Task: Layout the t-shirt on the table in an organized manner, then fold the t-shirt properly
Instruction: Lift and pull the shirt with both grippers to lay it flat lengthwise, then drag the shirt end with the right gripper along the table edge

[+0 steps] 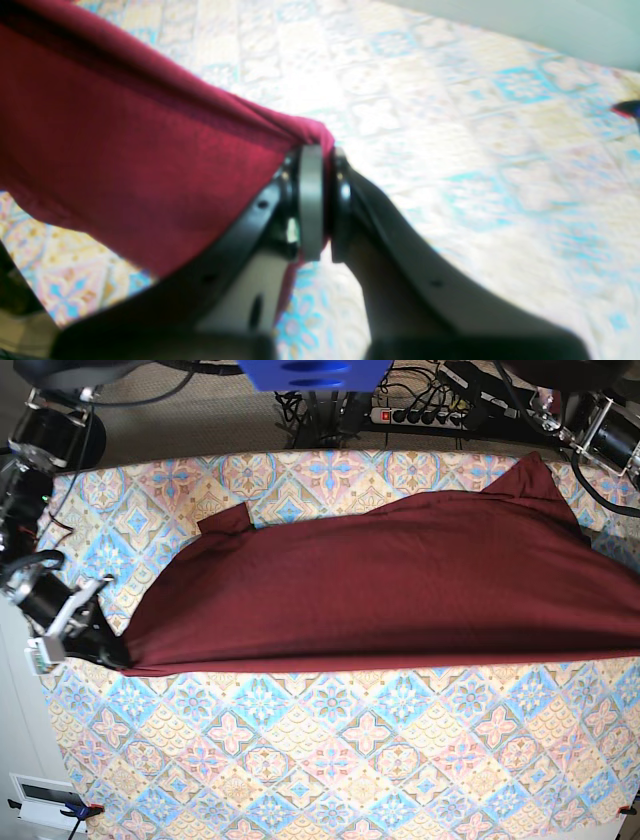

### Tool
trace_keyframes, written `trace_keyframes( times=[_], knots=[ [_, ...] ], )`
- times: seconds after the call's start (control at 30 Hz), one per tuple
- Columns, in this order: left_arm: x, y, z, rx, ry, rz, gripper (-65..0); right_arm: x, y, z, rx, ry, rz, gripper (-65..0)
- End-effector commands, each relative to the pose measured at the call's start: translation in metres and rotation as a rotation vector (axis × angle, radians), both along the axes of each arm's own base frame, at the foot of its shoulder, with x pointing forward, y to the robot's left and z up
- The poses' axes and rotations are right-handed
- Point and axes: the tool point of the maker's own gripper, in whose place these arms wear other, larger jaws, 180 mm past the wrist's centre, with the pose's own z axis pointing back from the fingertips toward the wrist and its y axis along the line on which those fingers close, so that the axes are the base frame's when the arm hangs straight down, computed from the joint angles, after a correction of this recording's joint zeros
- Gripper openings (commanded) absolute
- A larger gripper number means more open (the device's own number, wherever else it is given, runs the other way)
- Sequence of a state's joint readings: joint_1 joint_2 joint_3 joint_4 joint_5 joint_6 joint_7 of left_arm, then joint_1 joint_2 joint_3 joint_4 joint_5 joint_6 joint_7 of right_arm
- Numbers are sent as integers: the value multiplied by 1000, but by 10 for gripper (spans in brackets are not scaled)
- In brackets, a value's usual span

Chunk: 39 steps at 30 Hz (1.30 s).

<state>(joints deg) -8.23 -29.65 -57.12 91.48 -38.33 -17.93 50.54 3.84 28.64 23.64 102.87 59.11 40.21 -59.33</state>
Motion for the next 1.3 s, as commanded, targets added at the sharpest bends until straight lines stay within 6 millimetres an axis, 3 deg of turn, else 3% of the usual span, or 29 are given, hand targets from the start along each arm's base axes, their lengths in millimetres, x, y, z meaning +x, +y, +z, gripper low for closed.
trace_keyframes(
  times=[0.0, 0.13, 0.3, 0.4, 0.47, 0.53, 0.73, 0.9, 1.07, 1.17, 1.27],
  knots=[
    [8, 5, 18, 39, -56, -3, -650, 8, -4, 8, -15, -31, -14, -650],
    [22, 10, -21, 19, 7, 7, -650, 12, 0, -30, -40, 57, -48, -650],
    [18, 26, -64, -22, 83, 63, -650, 13, -12, -70, -125, 159, -120, -650],
    [27, 19, -92, -4, 198, 19, -642, 10, -9, -98, -190, 229, -135, -650],
    [34, 9, -100, 43, 261, -27, -601, 8, -2, -110, -247, 256, -116, -650],
    [29, 8, -110, 44, 294, -25, -536, 6, 4, -116, -281, 269, -92, -626],
    [32, -5, -123, 50, 340, -66, -392, 4, 17, -121, -291, 278, -52, -522],
    [31, -1, -113, -2, 278, -51, -388, 8, 27, -91, -326, 179, -33, -517],
    [2, 27, -96, -126, 147, 42, -388, 11, 32, -71, -336, 108, -28, -516],
    [-1, 18, -104, -200, 173, 10, -388, 14, 33, -75, -328, 121, -24, -514],
    [1, 5, -117, -252, 184, -14, -388, 34, 54, -70, -322, 109, 37, -514]
  ],
)
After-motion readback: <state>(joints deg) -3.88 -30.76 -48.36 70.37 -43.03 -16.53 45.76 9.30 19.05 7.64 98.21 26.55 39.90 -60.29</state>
